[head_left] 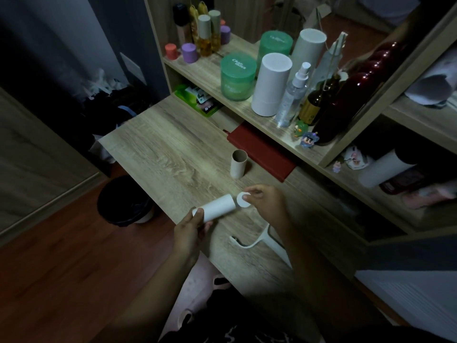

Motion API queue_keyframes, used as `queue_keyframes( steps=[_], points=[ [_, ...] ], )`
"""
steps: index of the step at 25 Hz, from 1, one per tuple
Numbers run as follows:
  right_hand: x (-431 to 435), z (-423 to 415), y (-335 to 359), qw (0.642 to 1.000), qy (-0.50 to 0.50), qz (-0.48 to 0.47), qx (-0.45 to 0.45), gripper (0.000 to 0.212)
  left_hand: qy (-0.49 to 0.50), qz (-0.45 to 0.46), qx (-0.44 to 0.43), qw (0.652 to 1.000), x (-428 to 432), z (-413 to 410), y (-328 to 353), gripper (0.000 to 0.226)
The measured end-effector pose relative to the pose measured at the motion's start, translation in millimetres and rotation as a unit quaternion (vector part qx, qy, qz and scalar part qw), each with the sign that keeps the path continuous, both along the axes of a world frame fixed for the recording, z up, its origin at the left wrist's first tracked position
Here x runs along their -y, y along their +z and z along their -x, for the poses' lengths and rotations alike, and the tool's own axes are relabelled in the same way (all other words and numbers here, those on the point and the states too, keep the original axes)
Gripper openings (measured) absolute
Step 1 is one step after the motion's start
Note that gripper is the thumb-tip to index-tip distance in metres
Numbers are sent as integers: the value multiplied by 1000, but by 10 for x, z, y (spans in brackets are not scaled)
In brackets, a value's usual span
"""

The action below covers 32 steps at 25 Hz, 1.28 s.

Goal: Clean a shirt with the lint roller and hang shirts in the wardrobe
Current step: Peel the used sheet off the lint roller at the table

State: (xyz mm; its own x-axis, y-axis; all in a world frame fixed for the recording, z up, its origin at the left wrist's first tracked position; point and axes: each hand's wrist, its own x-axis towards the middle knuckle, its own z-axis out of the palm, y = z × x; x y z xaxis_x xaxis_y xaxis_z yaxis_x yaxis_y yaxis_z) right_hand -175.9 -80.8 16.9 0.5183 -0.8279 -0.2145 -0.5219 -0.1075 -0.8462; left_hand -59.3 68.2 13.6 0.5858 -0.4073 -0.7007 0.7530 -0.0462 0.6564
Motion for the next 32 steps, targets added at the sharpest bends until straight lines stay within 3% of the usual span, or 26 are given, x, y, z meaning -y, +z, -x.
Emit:
queue_keyframes(
  steps=[5, 10, 17, 21, 24, 27, 32],
  points=[
    [122, -238, -233, 982, 132, 76, -114, 20, 0, -7, 27, 1000, -94, -49, -45, 35],
    [172, -277, -416, 972, 153, 98, -152, 25, 4, 2, 33, 999, -132, -86, -79, 40],
    [-30, -111, -102, 992, 41, 119, -13, 17, -12, 19, 26, 999, -119, -72, -81, 37],
    [-252, -15, 60, 996, 36, -39, -69, 44, -64, 44, 6, 997, -28, 60, -16, 36],
    [-315, 33, 55, 991, 32, -126, -36, 41, -99, 62, 1, 993, 27, 113, -3, 38],
    [-311, 107, 80, 993, -5, -119, 2, 32, -130, 75, 0, 989, 26, 135, -32, 36],
    [-313, 199, 108, 990, -47, -121, 54, 26, -149, 12, 108, 983, 79, 136, -65, 37]
  ],
)
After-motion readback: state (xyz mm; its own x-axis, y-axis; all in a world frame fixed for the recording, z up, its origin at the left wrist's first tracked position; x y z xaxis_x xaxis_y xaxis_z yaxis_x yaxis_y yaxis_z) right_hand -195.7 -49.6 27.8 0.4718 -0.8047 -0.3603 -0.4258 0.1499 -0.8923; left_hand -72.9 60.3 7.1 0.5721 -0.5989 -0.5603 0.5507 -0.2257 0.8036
